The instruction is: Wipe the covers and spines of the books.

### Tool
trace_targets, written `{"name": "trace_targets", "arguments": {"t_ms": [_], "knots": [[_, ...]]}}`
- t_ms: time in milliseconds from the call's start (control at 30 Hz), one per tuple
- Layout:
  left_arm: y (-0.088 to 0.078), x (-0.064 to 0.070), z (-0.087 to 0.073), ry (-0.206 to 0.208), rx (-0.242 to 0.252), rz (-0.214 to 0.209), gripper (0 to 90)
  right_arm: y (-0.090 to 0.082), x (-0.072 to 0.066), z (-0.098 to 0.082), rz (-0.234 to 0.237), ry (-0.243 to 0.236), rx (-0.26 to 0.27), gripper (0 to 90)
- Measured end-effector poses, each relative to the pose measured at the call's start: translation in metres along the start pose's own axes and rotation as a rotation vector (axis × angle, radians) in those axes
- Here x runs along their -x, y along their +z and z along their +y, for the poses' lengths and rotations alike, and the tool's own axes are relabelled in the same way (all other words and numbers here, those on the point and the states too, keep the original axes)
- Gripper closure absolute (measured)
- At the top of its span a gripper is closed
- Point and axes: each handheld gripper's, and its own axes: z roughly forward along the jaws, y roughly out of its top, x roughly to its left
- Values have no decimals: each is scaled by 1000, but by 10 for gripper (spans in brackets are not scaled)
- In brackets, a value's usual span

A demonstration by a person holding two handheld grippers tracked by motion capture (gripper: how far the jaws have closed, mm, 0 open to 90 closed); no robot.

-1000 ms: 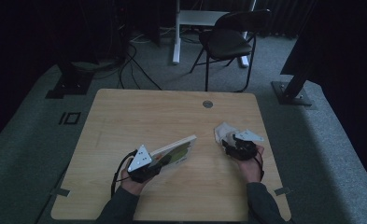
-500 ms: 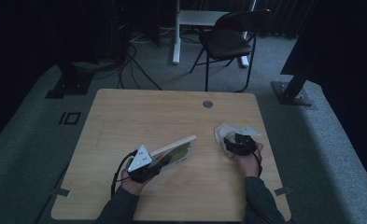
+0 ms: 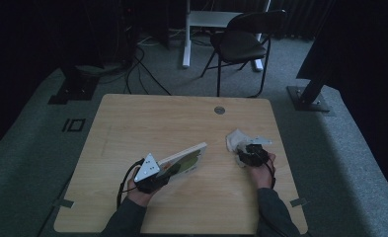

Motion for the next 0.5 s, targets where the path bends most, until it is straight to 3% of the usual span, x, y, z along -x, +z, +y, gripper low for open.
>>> {"name": "trace_targets", "arguments": {"t_ms": [200,333,500], "knots": [[-1,0,0,3,2,4,782,-1,0,-1,11,-1,-10,664],[-2,-1,0,6,2,8,782,-4,-2,-2,18,-26,-18,750],[-2,-1,0,11,1,9,782,-5,-1,-3,29,-17,-17,784]]}}
